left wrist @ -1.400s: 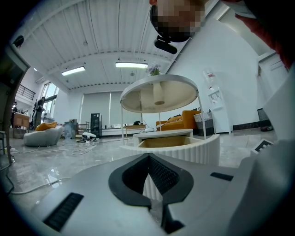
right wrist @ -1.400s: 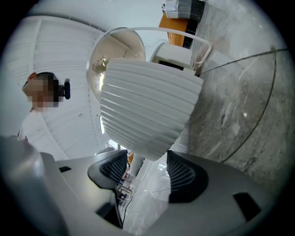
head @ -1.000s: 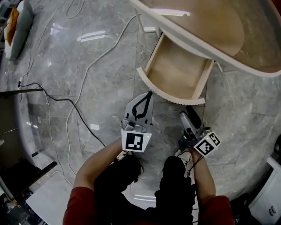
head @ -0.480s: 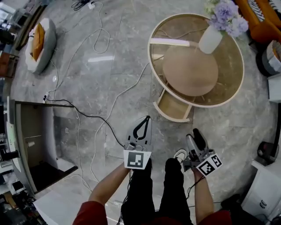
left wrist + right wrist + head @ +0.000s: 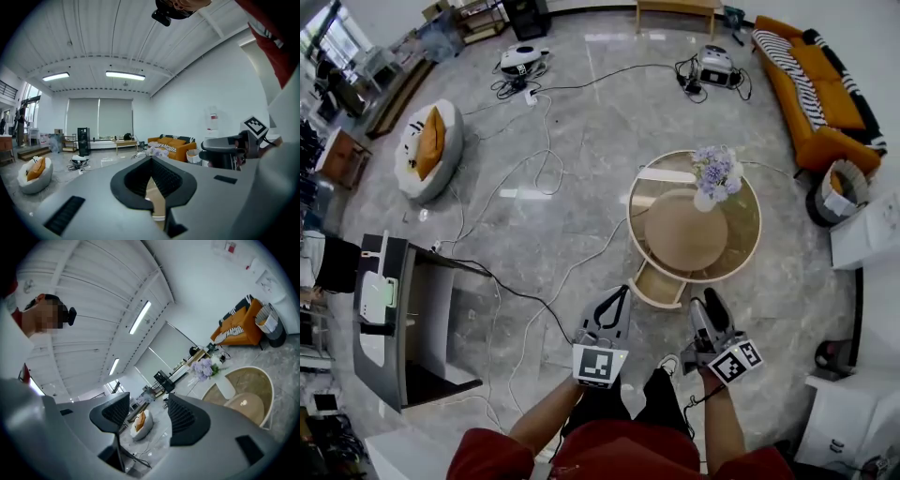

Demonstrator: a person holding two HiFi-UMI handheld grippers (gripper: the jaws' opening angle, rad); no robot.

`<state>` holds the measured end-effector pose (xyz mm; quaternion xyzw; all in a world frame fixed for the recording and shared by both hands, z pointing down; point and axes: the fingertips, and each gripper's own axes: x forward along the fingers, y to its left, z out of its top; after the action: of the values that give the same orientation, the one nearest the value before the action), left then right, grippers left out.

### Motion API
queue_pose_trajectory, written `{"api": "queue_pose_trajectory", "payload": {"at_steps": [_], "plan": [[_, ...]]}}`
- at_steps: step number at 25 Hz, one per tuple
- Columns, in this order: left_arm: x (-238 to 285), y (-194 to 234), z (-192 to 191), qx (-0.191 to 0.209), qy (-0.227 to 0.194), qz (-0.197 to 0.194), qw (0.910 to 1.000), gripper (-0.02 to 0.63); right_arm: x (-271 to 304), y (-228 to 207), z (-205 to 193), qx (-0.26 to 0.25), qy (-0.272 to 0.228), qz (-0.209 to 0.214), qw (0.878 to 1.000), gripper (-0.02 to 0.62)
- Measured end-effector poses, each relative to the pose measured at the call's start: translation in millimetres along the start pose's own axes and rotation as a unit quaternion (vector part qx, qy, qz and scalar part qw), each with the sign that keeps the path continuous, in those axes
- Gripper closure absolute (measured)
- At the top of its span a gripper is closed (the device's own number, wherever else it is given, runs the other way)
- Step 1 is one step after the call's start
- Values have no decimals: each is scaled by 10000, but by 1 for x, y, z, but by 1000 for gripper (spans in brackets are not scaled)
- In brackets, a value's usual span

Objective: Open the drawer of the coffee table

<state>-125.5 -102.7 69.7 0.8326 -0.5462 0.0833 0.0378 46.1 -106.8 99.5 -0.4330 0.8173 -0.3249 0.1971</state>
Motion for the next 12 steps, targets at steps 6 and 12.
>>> {"api": "queue_pose_trajectory", "payload": {"at_steps": [6,12], "plan": [[-25,-2,73,357,-472,72,9982,592,-10,73,78,-1464,-450,-395,9874,328],[-30,9,133,524,-809,202,9951,592,-11,134,136,-3436,-792,-875,9317,331]]}}
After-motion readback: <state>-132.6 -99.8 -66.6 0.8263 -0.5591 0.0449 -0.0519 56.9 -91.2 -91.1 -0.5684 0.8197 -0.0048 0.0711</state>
